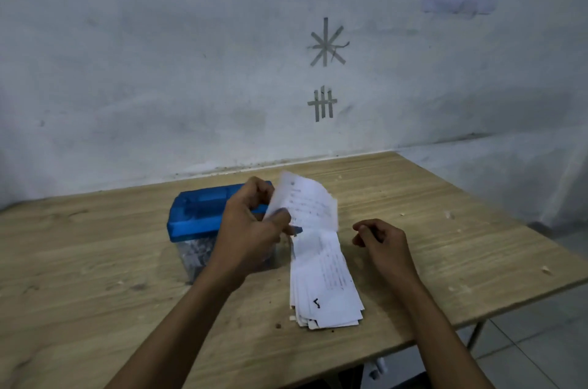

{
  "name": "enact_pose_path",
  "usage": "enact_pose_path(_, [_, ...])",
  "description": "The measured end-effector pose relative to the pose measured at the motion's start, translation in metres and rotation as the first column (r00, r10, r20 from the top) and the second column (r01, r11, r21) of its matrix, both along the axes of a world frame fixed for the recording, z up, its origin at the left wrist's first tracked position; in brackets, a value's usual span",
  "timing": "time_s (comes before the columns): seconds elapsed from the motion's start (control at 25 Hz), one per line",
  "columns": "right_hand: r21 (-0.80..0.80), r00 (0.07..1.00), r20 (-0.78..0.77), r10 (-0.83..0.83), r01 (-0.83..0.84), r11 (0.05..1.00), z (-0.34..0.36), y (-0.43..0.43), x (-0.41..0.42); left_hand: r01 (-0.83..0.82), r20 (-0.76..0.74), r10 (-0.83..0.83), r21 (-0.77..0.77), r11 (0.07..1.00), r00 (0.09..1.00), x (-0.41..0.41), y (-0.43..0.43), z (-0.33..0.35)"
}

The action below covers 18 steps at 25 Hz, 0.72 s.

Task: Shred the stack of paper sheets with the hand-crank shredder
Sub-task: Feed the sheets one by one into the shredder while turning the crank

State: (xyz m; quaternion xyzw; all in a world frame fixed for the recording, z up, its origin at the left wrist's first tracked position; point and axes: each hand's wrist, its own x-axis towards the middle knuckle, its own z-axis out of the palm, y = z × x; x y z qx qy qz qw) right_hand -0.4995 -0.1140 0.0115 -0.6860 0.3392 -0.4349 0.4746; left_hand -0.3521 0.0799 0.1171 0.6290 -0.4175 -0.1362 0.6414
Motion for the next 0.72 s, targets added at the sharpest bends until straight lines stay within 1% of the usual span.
enact_pose_path(0.16, [0.067,0.997,0.033,0.076,-0.078,0.995,0.016,0.013,0.016,0.041,-0.234,-0.054,-0.058,0.997,0.971,0.02,0.018,0.024])
enact_pose_path(0.24, [0.057,0.994,0.021,0.111,-0.112,0.992,0.024,0.022,0.027,0.04,-0.357,-0.067,-0.082,0.996,0.932,0.036,0.019,0.028])
enact_pose_path(0.28, [0.035,0.992,0.017,0.129,-0.129,0.991,0.03,0.029,0.035,0.006,-0.389,-0.039,-0.086,0.996,0.92,0.044,0.022,0.029])
enact_pose_path(0.36, [-0.011,0.989,0.015,0.147,-0.147,0.989,0.044,0.042,0.052,-0.123,-0.388,0.084,-0.078,0.989,0.918,0.06,0.025,0.029])
enact_pose_path(0.4, [-0.02,0.986,0.016,0.166,-0.166,0.986,0.051,0.049,0.061,-0.162,-0.394,0.109,-0.102,0.982,0.913,0.067,0.026,0.029])
enact_pose_path(0.52, [0.029,0.96,-0.042,0.276,-0.275,0.961,0.066,0.068,0.085,-0.189,-0.457,0.084,-0.189,0.964,0.886,0.086,0.031,0.03])
enact_pose_path(0.64, [0.099,0.953,-0.136,0.271,-0.259,0.961,0.077,0.079,0.103,-0.208,-0.457,0.114,-0.161,0.965,0.882,0.101,0.034,0.031])
enact_pose_path(0.72, [0.13,0.944,-0.193,0.266,-0.244,0.961,0.08,0.082,0.108,-0.211,-0.393,0.149,-0.12,0.97,0.908,0.11,0.036,0.032])
